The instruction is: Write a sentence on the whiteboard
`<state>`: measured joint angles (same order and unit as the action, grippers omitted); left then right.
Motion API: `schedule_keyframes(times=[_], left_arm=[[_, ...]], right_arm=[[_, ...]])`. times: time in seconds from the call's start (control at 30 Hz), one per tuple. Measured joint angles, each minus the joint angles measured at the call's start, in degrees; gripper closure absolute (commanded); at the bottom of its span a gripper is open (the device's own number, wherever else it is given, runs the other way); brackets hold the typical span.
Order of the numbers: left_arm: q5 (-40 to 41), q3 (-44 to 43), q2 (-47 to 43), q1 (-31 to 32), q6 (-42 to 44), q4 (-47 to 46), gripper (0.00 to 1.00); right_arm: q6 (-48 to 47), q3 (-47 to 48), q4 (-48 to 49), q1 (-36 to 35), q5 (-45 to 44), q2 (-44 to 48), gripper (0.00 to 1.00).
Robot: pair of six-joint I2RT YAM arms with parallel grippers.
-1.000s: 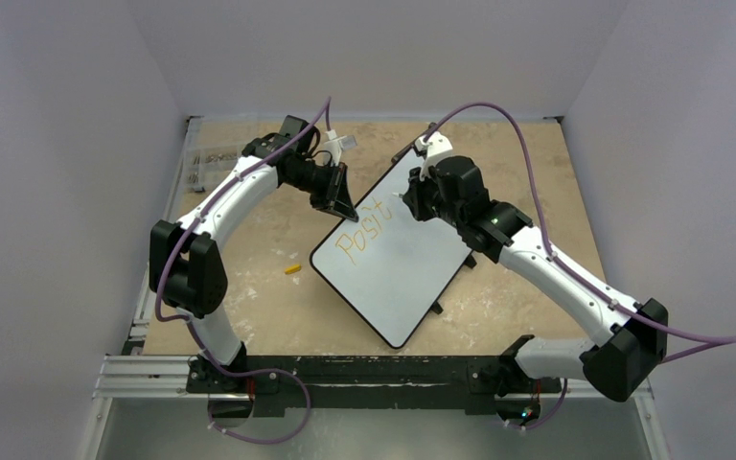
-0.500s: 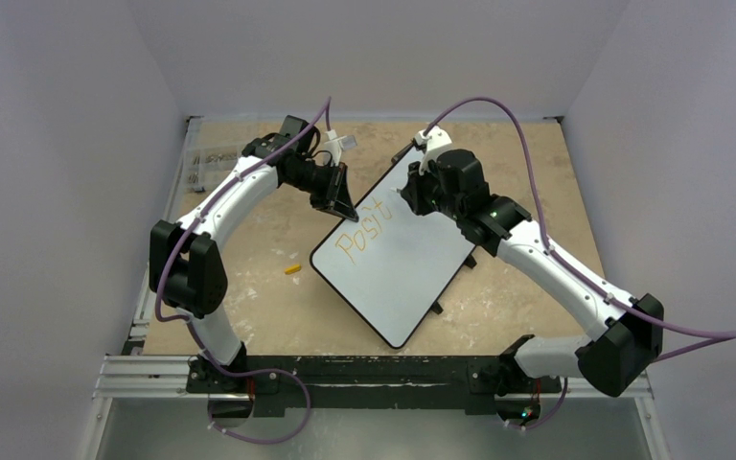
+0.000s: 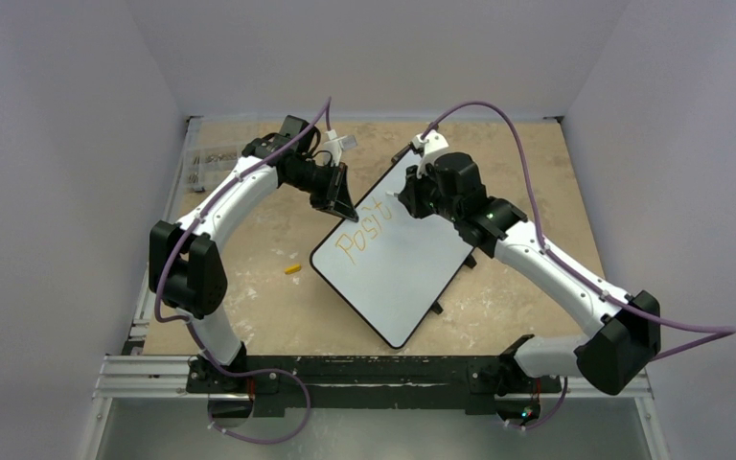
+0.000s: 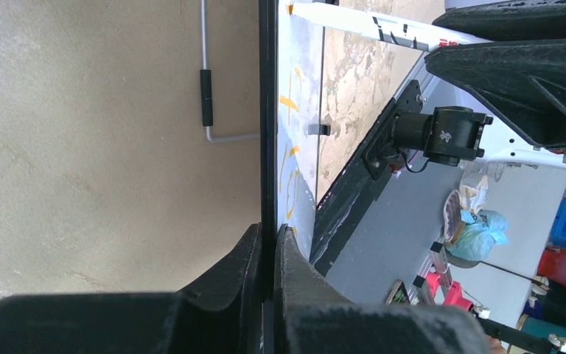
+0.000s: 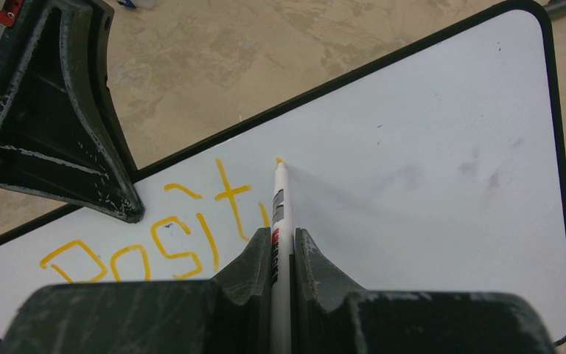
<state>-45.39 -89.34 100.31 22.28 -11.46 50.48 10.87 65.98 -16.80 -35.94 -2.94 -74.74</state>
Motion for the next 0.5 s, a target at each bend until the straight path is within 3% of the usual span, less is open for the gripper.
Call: schedule_keyframes(times=[0.5], left_arm=[[0.2, 0.0, 0.0, 0.0, 0.0, 0.0, 1.0]], right_arm=[[1.7, -9.4, -0.2, 0.0, -0.6, 7.4, 1.0]])
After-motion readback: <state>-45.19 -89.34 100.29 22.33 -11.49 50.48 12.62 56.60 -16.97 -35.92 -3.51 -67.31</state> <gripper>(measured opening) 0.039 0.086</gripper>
